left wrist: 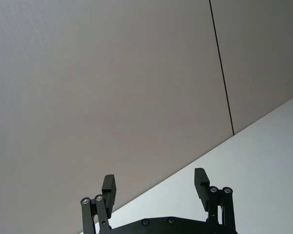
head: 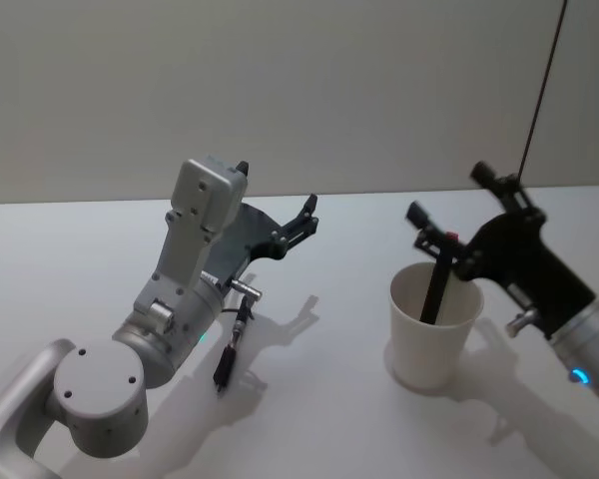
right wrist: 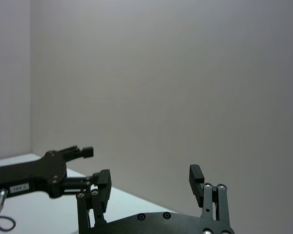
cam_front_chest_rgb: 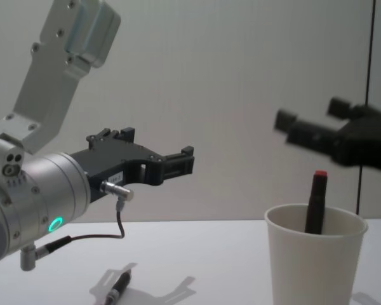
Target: Place the pen into the pen holder.
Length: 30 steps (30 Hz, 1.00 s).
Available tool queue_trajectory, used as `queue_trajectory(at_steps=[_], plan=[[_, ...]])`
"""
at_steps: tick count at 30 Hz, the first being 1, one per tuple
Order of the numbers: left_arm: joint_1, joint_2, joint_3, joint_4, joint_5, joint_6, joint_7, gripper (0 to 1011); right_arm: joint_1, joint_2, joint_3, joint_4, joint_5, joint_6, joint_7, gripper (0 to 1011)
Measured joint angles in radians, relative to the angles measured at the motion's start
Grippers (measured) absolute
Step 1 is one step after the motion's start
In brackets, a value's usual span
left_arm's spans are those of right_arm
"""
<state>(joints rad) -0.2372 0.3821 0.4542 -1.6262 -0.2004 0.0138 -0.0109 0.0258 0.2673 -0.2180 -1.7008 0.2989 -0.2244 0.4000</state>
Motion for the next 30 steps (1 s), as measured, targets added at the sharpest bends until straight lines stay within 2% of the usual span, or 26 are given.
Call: queue_trajectory(at_steps=[6, 13, 18, 19, 22, 30], plan=[[0.000, 0.000, 0.000, 0.000, 0.000, 0.000, 0.000, 1001, -0.029, 0.029, 0.030, -0.046, 0.047, -0.056, -0.050, 1002], [0.000, 0.000, 0.000, 0.000, 0.000, 0.000, 0.000, 1001, -0.039, 0.076, 0.076, -0.084, 0.098, -0.053, -0.101, 1002], [0.000, 0.000, 0.000, 0.000, 0.000, 0.000, 0.000, 1001, -0.035, 0.136, 0.127, -0.105, 0.151, 0.003, -0.124, 1002], [0.000, 0.000, 0.000, 0.000, 0.000, 0.000, 0.000, 1001, -0.035, 0.136, 0.127, -0.105, 0.151, 0.003, -0.124, 1002], [0.000, 0.000, 0.000, 0.000, 0.000, 0.000, 0.000, 1001, -0.030, 0.175, 0.156, -0.111, 0.181, 0.056, -0.127, 1002], [0.000, 0.000, 0.000, 0.000, 0.000, 0.000, 0.000, 1001, -0.017, 0.248, 0.206, -0.105, 0.223, 0.167, -0.119, 1002]])
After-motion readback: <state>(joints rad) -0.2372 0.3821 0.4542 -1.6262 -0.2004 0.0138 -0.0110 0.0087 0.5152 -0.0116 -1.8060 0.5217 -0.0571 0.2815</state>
